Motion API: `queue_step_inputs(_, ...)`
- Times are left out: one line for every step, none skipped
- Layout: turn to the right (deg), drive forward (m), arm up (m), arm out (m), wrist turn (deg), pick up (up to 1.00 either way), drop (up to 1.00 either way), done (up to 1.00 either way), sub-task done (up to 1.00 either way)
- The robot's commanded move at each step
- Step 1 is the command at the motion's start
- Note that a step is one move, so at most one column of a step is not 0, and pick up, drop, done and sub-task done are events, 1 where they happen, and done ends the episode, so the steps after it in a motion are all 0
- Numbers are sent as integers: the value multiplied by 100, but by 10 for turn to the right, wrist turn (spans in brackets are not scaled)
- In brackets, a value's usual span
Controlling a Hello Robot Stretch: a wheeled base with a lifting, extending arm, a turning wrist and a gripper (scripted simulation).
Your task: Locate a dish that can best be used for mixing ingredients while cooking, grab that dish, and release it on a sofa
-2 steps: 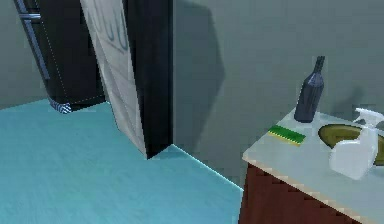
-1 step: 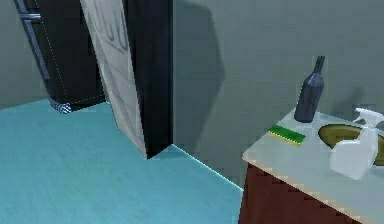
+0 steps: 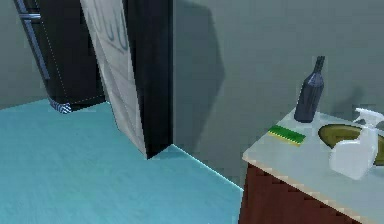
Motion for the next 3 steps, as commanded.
queue_step_inputs(0, 0, 0, -44, 0, 0, 0, 0, 0)
queue_step_inputs(-450, 0, 0, 0, 0, 0, 0, 0, 0)
queue_step_inputs(-90, 0, 0, 0, 0, 0, 0, 0, 0)
